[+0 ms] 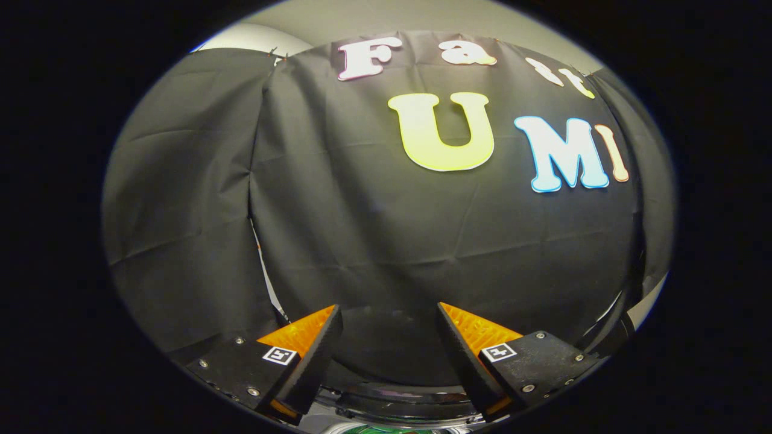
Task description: Put the clothes into the washing machine and then close the washing machine lid.
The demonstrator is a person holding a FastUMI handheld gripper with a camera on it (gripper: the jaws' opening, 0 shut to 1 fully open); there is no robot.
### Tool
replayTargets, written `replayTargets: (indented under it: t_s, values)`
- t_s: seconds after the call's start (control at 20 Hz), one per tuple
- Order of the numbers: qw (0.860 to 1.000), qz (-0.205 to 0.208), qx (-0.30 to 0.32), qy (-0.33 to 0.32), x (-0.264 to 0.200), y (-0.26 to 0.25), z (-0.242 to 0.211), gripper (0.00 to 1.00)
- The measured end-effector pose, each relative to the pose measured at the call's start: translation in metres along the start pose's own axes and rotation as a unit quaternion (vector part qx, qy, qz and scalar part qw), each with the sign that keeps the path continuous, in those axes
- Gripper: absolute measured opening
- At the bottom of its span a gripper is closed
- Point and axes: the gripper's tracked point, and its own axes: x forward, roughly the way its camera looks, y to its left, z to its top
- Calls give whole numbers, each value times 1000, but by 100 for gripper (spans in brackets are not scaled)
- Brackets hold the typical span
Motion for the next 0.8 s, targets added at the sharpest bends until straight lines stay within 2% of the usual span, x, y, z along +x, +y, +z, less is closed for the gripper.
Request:
replayTargets:
  t_s: [0.25, 0.4, 0.45, 0.8]
  values:
    - [997, -26, -3, 69, 11, -6, -32, 95]
    - [991, -31, -23, 130, 8, -7, -64, 96]
    - [992, -25, -7, 126, 9, -5, -63, 96]
    - [991, -26, -7, 128, 2, -4, -63, 97]
